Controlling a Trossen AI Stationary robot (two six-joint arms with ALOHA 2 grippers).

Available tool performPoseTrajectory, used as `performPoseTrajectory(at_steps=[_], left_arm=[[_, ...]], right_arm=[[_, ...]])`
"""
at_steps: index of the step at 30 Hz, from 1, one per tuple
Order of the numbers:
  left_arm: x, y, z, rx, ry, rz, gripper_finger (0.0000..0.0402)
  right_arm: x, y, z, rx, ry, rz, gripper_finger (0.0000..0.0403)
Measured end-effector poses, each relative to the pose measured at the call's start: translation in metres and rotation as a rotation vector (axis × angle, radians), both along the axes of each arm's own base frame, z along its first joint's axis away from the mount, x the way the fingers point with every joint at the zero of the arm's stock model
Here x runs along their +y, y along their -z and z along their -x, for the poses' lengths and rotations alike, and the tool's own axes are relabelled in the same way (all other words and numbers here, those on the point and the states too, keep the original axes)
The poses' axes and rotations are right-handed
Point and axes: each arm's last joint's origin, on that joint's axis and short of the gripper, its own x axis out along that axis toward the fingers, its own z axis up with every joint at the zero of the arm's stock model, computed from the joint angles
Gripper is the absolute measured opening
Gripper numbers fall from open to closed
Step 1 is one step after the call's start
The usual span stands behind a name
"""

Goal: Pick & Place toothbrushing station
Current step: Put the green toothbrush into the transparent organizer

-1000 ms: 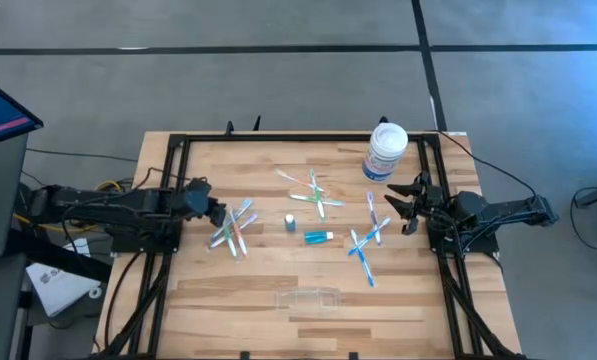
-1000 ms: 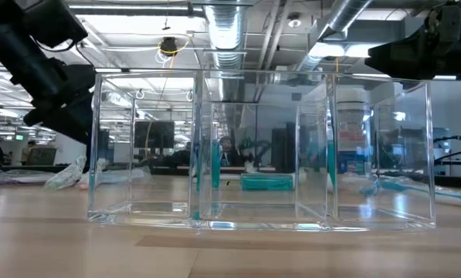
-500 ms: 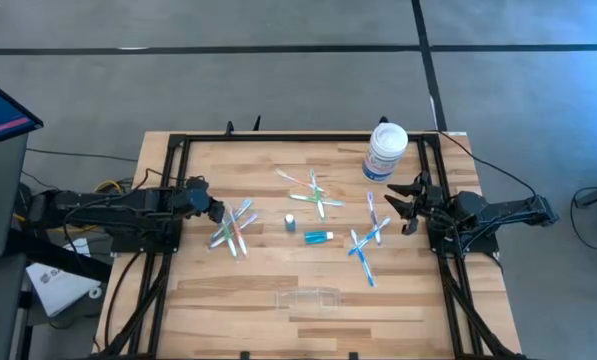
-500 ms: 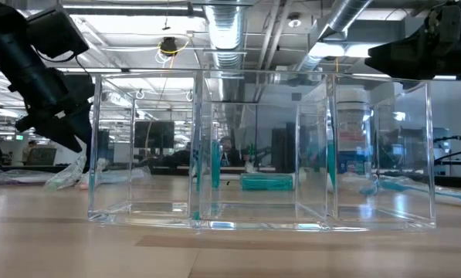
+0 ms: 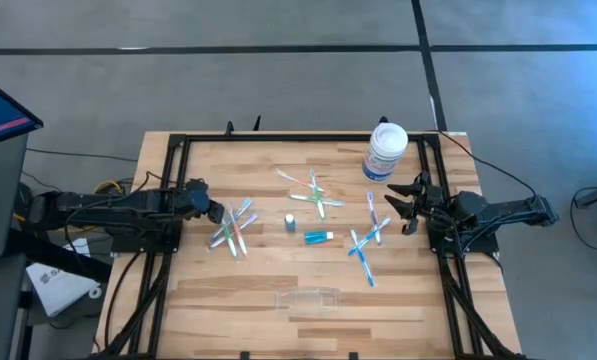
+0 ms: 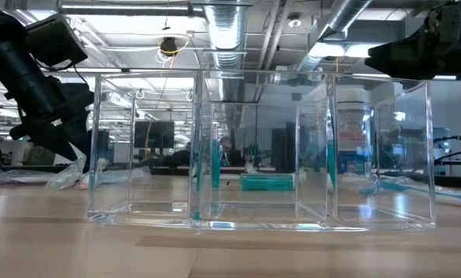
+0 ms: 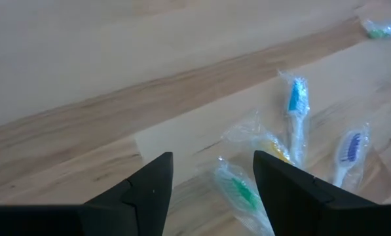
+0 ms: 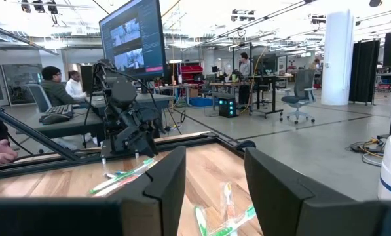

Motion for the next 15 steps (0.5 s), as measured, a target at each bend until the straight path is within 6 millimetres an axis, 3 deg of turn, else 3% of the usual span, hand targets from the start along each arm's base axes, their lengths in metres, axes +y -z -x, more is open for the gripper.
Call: performPoseTrajectory(at_steps=[15], left_arm=[[-0.0006, 0.0072, 0.0002, -0.018, 0.008, 0.013, 0.0167]], right_arm=[[0.0000, 0.0000, 0.0000, 0.000, 0.000, 0.000, 0.0147]])
